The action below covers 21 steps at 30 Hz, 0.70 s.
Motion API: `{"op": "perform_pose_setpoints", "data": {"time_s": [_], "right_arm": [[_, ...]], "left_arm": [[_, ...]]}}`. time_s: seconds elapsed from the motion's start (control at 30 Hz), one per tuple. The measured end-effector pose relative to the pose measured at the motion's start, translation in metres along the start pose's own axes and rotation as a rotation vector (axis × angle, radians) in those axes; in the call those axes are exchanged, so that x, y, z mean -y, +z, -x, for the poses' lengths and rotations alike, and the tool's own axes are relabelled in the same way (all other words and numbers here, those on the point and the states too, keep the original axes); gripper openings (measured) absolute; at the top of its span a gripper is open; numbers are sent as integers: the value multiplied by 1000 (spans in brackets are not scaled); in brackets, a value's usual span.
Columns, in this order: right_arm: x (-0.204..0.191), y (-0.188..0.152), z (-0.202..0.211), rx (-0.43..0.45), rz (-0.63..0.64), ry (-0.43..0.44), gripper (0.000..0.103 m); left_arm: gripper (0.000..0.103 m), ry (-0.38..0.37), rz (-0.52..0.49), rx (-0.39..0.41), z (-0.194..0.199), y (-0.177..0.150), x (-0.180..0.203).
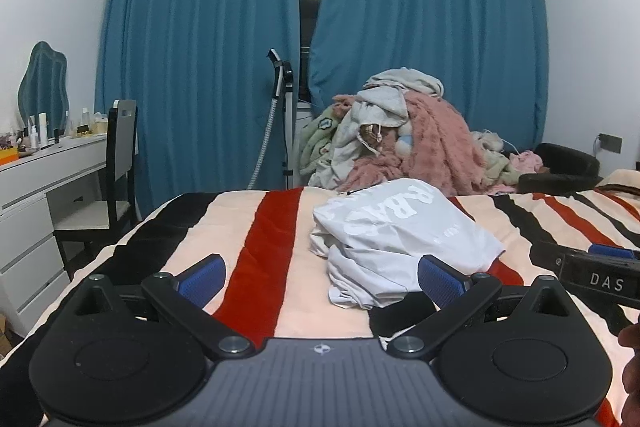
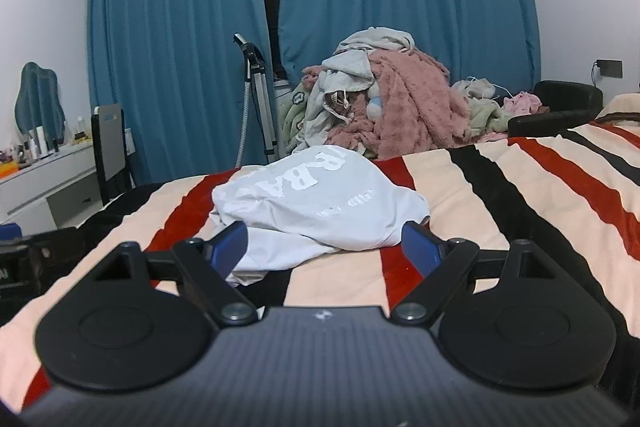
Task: Fold clothes
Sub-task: 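Move both grippers toward the crumpled white T-shirt on the bed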
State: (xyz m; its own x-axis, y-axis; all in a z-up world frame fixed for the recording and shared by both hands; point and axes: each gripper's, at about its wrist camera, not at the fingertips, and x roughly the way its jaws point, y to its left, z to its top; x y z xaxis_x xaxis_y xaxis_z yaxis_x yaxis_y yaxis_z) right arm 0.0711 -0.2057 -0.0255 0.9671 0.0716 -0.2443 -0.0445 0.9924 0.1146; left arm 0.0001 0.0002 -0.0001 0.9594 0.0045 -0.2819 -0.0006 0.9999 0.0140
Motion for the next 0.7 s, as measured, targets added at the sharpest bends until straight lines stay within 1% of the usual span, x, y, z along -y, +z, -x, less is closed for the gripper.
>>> {"op": "perform_pose_setpoints", "data": {"time_s": [0.3, 0.43, 0.7], "right_arm": [[-3, -5, 0, -24, -30, -4, 85], [5, -1, -3, -44, -57, 3, 85], [3, -3, -3, -51, -37, 1, 85]], "left_arm": [[103, 8, 14, -13, -1, -1, -2], [103, 11, 20, -18, -2, -1, -3], [103, 18, 23, -24, -2, -2, -4]]}}
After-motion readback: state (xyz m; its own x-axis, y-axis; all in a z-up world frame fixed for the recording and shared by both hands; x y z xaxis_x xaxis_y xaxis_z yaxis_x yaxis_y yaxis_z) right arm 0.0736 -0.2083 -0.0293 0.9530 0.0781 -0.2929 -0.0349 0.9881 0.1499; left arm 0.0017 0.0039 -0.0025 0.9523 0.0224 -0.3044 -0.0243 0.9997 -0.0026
